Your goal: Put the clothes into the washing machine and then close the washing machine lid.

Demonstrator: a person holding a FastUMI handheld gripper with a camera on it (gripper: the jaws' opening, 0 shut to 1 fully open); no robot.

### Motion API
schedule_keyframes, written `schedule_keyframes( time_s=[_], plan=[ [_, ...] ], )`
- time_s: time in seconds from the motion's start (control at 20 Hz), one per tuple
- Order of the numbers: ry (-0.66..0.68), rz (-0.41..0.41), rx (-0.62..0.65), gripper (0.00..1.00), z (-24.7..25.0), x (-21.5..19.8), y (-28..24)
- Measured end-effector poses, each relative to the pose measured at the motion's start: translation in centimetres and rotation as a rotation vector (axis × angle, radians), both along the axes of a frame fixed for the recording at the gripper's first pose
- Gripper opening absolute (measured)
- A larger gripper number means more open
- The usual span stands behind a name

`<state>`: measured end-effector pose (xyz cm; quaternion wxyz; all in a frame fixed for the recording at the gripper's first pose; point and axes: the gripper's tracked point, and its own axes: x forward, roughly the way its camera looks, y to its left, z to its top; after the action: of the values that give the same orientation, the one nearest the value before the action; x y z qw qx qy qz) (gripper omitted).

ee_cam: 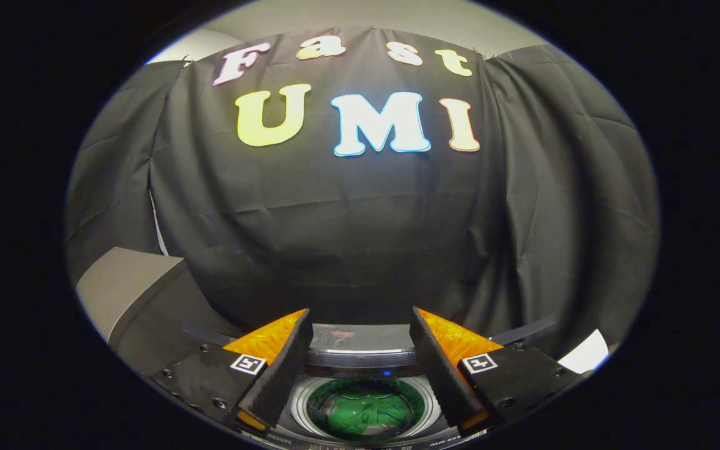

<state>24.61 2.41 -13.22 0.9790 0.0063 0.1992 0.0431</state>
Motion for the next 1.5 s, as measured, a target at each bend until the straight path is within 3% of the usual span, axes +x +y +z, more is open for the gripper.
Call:
schedule_keyframes(
  time_s=[0.55, 0.9, 1.5],
  plan=[
    [0.104, -0.001, 0.046, 0.98, -4.9, -5.2, -0.5],
    [0.106, -0.004, 0.021, 0.98, -5.3, -7.0, -0.6],
    [-0.088, 0.013, 0.041, 0.98, 3.9, -10.7, 1.7]
  ],
)
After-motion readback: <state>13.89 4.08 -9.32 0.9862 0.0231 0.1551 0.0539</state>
